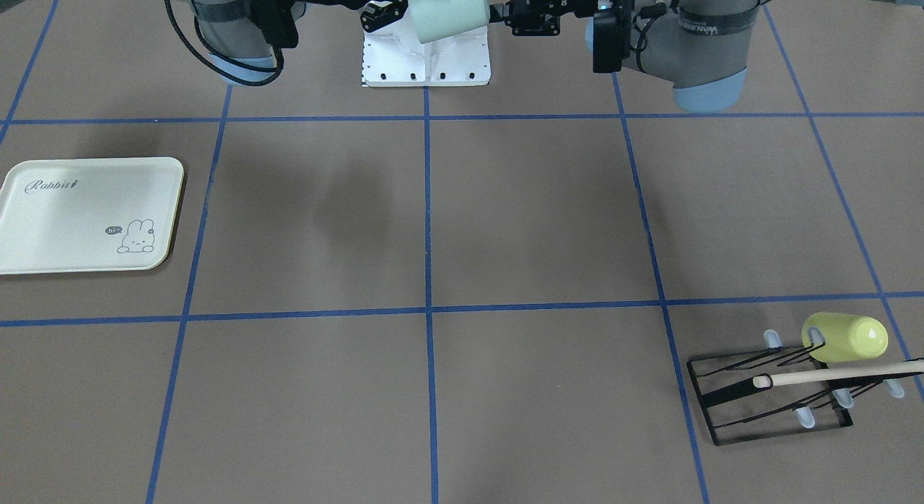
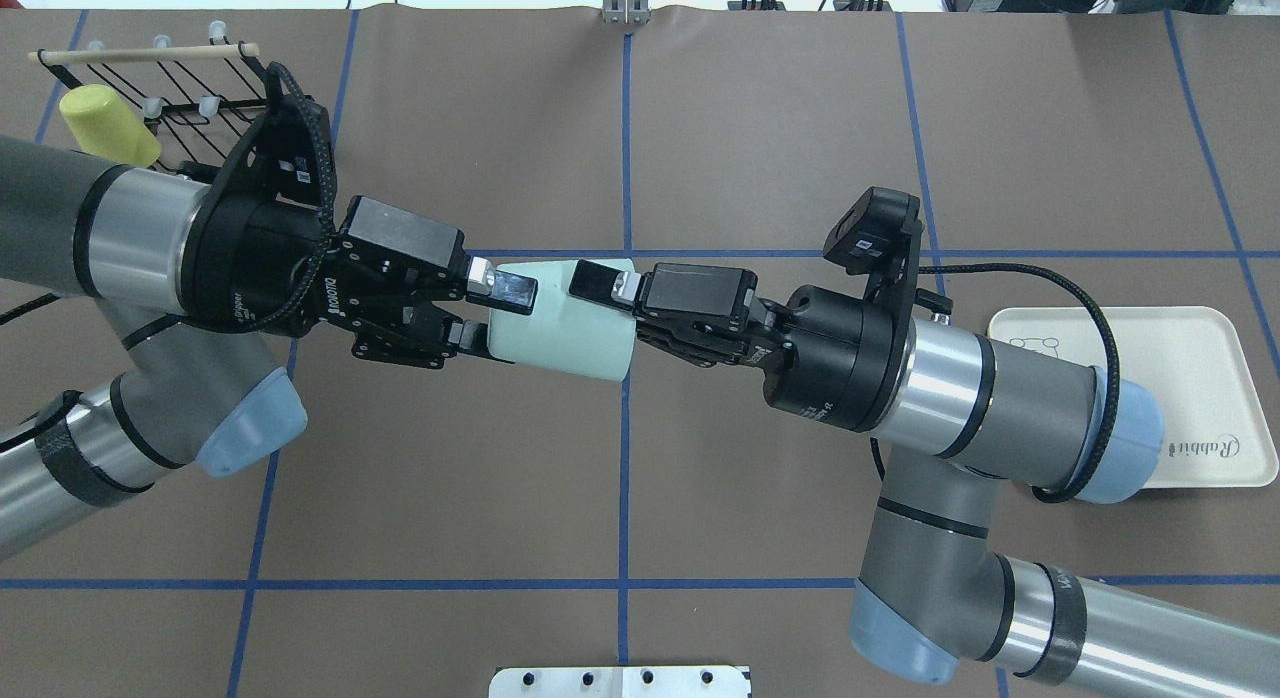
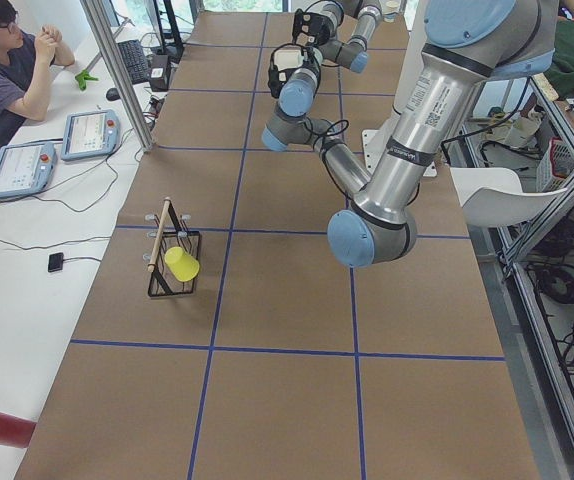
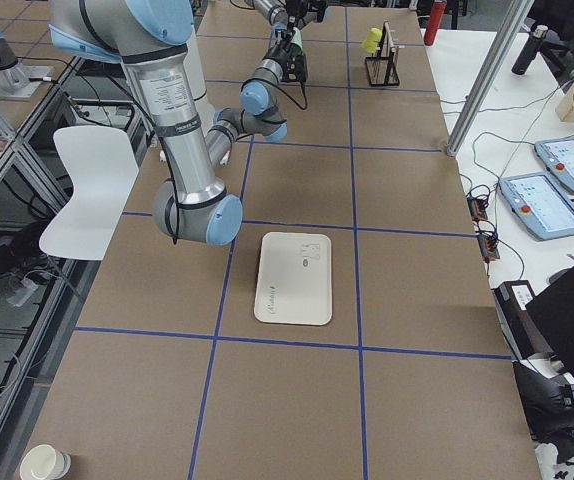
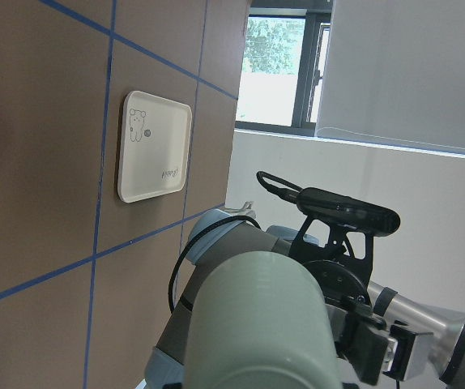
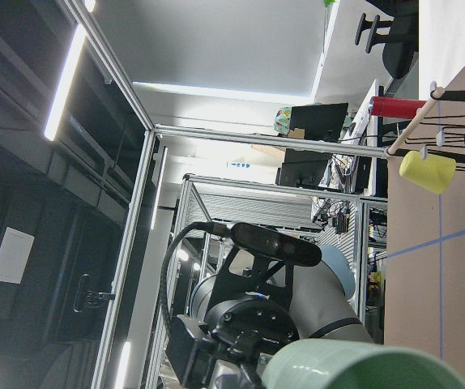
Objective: Left arm grabs green cup and hands to right arm on tray
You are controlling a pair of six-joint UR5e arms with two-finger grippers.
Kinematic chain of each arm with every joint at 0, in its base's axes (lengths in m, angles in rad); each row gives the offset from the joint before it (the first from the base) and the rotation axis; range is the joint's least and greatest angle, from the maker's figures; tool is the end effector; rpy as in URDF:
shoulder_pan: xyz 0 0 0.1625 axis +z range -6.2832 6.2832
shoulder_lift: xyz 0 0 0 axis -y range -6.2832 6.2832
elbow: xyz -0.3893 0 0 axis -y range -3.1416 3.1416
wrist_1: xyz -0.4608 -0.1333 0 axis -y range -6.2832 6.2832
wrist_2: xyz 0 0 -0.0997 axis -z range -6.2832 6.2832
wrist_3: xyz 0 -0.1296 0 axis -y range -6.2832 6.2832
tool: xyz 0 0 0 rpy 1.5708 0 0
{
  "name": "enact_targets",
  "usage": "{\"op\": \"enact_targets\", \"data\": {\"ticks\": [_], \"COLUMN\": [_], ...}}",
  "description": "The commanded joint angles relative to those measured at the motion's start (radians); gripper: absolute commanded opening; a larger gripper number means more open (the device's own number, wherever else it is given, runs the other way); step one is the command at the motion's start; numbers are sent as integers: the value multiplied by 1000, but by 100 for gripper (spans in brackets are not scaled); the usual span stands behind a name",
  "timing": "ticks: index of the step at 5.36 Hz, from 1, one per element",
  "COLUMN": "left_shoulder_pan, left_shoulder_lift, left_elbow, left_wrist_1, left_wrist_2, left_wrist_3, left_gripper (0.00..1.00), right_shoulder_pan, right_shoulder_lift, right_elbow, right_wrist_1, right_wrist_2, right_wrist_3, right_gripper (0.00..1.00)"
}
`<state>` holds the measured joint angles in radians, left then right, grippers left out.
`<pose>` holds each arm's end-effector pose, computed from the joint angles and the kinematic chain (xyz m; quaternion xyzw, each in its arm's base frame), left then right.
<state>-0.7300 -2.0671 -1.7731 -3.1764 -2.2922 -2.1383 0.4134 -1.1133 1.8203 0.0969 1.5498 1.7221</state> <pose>0.3734 -0.3982 0.0693 -0.0736 0.8637 0.0271 0.4979 -0.4403 -0.3417 0.0500 0.1251 -0.9189 0.1136 0.3566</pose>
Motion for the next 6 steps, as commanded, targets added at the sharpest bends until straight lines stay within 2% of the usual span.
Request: {"op": "enact_targets", "data": {"ticks": [1,3,4,6], "left_shoulder_pan": [-2,-14,-17,-69], "left_shoulder_lift": [-2,11,37,70], "left_elbow": [-12,-6,-3,26], "left_wrist_1": [1,1,3,30], "left_wrist_2": [-3,-3,-9,-16], "left_wrist_3": [-5,6,14,15], "left_gripper": [100,100,100,100], "right_shoulder_pan": [7,59,141,293], "right_shoulder_lift": [-2,-16,-11,-3], "right_elbow": [8,34,34,39], "right_wrist_1": [-52,-61,-174,-564], "right_wrist_2": [1,25,80,313], "right_wrist_3": [-7,0,4,-9], "right_gripper": [0,0,0,0]}}
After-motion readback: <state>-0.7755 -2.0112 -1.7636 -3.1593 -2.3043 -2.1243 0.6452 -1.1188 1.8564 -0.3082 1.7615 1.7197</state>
